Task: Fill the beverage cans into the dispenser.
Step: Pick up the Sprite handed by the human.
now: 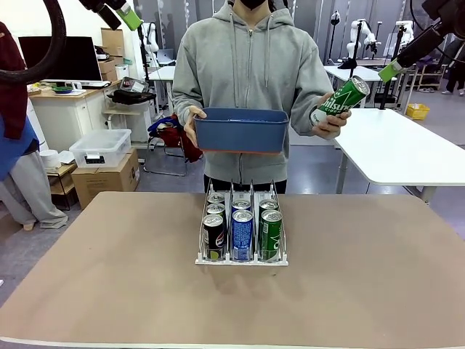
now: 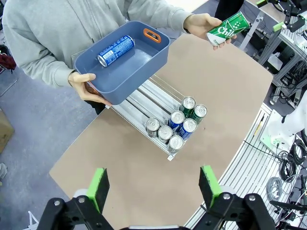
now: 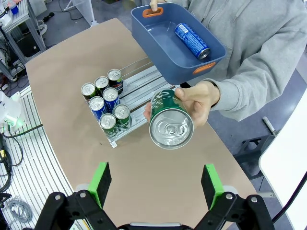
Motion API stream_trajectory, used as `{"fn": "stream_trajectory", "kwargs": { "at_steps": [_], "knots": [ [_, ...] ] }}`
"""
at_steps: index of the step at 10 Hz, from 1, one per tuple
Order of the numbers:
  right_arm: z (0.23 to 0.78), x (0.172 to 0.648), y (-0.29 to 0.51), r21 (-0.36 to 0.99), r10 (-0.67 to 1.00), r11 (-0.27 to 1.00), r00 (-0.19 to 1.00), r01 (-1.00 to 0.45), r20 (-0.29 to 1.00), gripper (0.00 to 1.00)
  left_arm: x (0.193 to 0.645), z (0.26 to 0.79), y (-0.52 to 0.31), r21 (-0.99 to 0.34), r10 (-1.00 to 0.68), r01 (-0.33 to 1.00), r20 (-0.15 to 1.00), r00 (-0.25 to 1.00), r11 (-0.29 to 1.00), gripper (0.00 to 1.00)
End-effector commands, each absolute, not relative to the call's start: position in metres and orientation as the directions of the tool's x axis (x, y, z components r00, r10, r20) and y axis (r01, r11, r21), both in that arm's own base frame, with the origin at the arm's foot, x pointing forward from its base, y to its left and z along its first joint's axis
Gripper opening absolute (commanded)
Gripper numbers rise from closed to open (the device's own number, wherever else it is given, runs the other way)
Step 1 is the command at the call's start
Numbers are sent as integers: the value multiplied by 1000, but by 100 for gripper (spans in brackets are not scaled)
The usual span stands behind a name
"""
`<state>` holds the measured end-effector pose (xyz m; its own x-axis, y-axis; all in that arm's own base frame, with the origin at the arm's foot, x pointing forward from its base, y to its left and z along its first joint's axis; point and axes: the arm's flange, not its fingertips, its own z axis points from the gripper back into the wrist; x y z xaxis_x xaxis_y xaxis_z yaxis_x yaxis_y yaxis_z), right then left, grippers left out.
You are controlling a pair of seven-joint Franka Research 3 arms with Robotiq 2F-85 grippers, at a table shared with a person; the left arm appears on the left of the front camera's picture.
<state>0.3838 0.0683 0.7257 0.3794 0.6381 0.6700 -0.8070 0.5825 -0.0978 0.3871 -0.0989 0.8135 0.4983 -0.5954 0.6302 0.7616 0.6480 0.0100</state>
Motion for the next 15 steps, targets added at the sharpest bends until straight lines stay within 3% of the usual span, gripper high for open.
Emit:
{"fn": "stream_trajectory", "kwargs": {
  "at_steps": [1, 15],
  "knots": [
    [721, 396, 68, -102, 644, 540, 333, -835, 689, 100, 386, 812, -95, -6, -590, 768, 636, 497, 640, 100],
    [700, 468, 89, 30, 647, 452, 351, -891, 677, 100, 386, 812, -95, -6, -590, 768, 636, 497, 640, 100]
  ]
}}
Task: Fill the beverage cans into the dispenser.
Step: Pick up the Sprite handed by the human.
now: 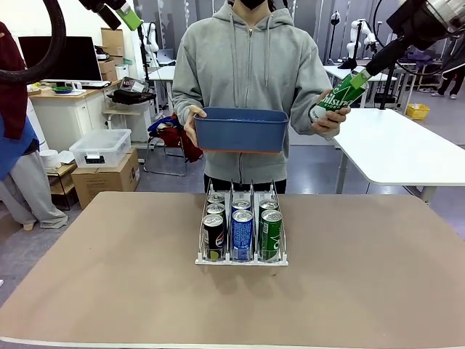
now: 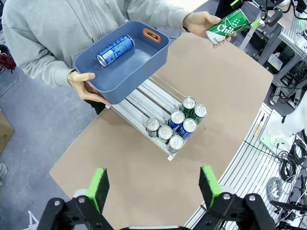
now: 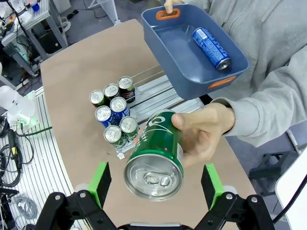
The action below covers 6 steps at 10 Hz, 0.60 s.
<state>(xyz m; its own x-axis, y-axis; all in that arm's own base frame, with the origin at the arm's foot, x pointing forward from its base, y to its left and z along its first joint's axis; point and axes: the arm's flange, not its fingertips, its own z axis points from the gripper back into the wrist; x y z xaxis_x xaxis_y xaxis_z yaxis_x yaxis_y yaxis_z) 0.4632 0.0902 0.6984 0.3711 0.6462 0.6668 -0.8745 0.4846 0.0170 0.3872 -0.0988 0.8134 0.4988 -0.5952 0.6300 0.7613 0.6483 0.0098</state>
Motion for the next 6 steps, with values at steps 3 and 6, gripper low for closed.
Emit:
{"fn": "stream_trajectory", "kwargs": {
  "at_steps": [3, 6],
  "knots": [
    [693, 471, 96, 36, 656, 446, 354, -894, 667, 100, 386, 812, -95, -6, -590, 768, 636, 497, 640, 100],
    [688, 475, 104, 48, 663, 434, 356, -899, 659, 100, 386, 812, -95, -6, -590, 768, 636, 497, 640, 100]
  ]
}}
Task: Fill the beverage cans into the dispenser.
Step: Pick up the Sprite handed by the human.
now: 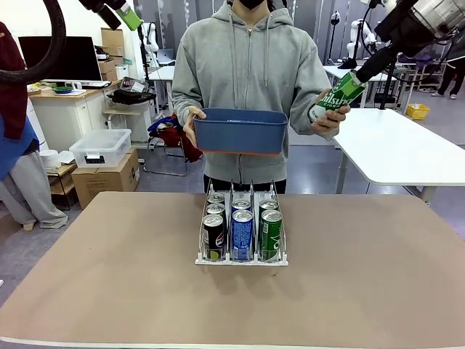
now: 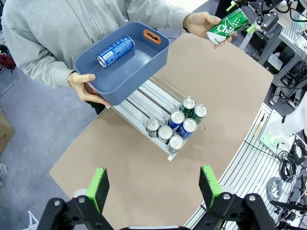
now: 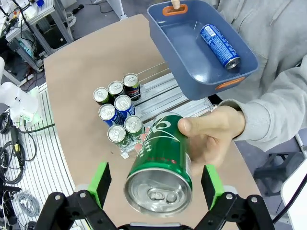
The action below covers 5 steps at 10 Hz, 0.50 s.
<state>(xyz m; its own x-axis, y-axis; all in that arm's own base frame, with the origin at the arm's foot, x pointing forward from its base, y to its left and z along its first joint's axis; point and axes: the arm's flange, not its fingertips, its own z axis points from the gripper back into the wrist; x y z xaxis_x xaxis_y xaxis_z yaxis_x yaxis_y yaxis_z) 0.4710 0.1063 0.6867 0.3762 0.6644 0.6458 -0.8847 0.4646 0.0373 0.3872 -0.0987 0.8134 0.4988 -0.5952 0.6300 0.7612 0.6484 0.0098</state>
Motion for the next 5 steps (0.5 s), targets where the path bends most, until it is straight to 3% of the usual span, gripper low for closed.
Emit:
{"fn": "stream_trajectory", "kwargs": {
  "at_steps": [1, 5],
  "knots": [
    [687, 475, 106, 50, 663, 436, 359, -898, 658, 100, 386, 812, -95, -6, -590, 768, 636, 497, 640, 100],
    [685, 473, 110, 40, 667, 462, 376, -886, 643, 100, 386, 812, -95, -6, -590, 768, 636, 497, 640, 100]
  ]
}}
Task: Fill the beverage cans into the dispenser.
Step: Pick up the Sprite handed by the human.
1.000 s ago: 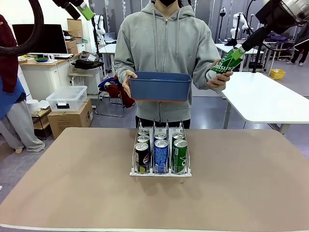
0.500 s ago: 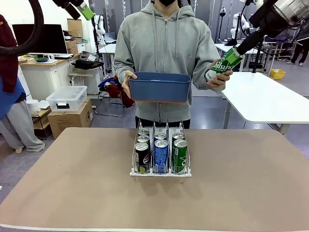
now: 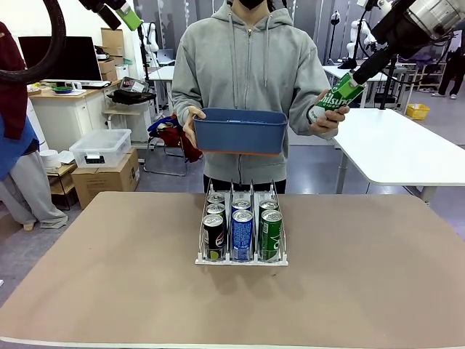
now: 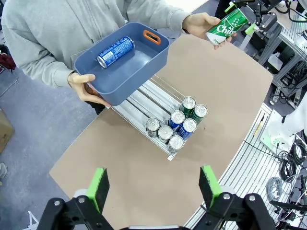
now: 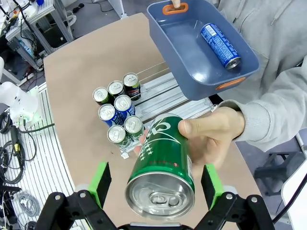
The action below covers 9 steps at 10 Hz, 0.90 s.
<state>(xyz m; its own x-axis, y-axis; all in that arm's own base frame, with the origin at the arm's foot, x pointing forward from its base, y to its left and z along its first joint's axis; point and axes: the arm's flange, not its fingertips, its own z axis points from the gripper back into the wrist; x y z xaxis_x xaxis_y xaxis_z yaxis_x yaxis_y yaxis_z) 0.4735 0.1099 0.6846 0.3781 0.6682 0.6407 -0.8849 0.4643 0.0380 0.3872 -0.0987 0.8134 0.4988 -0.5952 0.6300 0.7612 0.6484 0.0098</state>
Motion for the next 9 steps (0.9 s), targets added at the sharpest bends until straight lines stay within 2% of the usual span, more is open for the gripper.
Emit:
{"fn": "stream_trajectory", "kwargs": {
  "at_steps": [1, 2, 3, 4, 6, 7, 8, 9],
  "knots": [
    [685, 474, 110, 39, 668, 464, 378, -885, 641, 73, 386, 812, -95, -6, -590, 768, 636, 497, 640, 100],
    [685, 475, 111, 52, 652, 476, 392, -878, 650, 41, 386, 812, -95, -6, -590, 768, 636, 497, 640, 100],
    [686, 476, 111, 60, 644, 479, 397, -876, 654, 14, 386, 812, -95, -6, -590, 768, 636, 497, 640, 100],
    [686, 475, 110, 73, 636, 483, 407, -872, 655, 0, 386, 812, -95, -6, -590, 768, 636, 497, 640, 100],
    [685, 476, 108, 95, 612, 490, 420, -866, 670, 0, 386, 812, -95, -6, -590, 768, 636, 497, 640, 100],
    [686, 475, 107, 97, 606, 488, 417, -867, 678, 6, 386, 812, -95, -6, -590, 768, 636, 497, 640, 100],
    [686, 475, 106, 96, 602, 484, 411, -870, 685, 0, 386, 812, -95, -6, -590, 768, 636, 497, 640, 100],
    [685, 473, 106, 87, 611, 466, 391, -881, 689, 0, 386, 812, -95, -6, -590, 768, 636, 497, 640, 100]
  ]
}}
